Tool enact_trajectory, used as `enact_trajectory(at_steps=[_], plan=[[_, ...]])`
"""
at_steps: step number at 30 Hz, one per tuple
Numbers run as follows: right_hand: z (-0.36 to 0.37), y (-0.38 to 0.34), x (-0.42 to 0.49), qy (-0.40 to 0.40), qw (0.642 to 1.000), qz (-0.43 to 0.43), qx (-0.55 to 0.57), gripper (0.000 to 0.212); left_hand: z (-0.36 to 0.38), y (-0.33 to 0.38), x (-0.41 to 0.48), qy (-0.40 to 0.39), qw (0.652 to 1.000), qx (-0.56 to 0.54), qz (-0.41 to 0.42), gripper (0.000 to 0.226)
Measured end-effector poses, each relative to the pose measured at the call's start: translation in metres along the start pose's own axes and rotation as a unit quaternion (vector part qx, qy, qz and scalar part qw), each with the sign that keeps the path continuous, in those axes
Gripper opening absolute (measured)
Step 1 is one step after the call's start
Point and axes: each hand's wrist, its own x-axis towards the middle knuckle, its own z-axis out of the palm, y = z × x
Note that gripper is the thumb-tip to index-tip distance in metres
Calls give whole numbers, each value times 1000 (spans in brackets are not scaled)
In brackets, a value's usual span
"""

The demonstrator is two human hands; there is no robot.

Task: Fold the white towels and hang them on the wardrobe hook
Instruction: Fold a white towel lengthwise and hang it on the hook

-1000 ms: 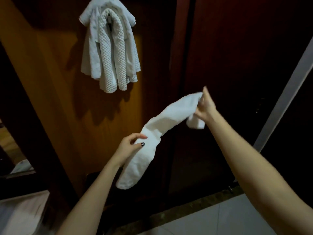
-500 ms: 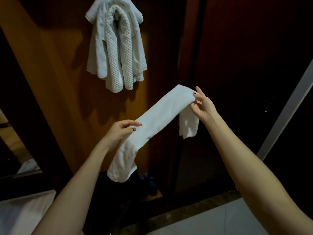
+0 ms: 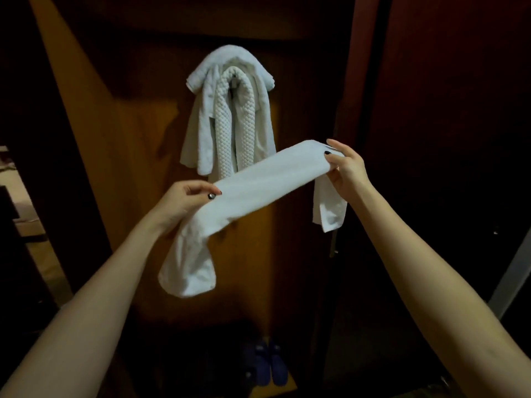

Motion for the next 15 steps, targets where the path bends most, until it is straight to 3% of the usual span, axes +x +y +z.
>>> enact_trajectory(at_steps=[7,11,14,15], plan=[[57,-41,66,-3,997,-73,1,57,-66,56,78,-22,999,23,28,34],[79,-60,112,-55,990,-130,-25,62,-107,67,122,-24,999,-1,35,21],[90,-68,148,-71,985,-155,-30,63,-134,77,154,-55,997,17,51,71],[94,-71,161,-75,984,-157,-27,64,-143,80,166,-52,996,20,65,79]])
